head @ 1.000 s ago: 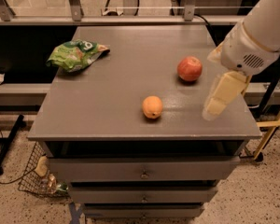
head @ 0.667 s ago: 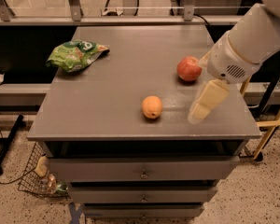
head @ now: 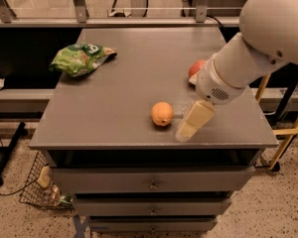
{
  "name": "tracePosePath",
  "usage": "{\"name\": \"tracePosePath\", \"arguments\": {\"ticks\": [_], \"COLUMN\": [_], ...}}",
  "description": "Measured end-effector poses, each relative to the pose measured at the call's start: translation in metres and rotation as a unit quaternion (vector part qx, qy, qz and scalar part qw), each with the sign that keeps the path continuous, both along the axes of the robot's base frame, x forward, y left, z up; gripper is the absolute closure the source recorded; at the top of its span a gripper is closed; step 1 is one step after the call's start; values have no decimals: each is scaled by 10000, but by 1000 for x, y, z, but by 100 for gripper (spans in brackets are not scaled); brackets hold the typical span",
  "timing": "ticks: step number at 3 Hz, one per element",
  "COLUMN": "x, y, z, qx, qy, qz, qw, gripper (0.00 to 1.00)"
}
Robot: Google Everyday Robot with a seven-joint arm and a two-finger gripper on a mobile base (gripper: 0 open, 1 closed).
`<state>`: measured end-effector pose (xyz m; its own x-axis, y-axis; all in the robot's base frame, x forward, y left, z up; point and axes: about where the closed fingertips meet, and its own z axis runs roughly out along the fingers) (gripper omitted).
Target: Move orange near green rice chip bag
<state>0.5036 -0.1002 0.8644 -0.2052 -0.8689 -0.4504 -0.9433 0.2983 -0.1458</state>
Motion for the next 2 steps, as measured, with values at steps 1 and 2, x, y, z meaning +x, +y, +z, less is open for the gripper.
{"name": "tracePosePath", "arguments": {"ticks": [1, 2], "x": [0, -1], "y": [14, 27], "z": [-12, -18], "qx": [46, 113], "qy": [47, 50], "qz": [22, 102], "qw": [10000, 9999], "gripper": [0, 0]}}
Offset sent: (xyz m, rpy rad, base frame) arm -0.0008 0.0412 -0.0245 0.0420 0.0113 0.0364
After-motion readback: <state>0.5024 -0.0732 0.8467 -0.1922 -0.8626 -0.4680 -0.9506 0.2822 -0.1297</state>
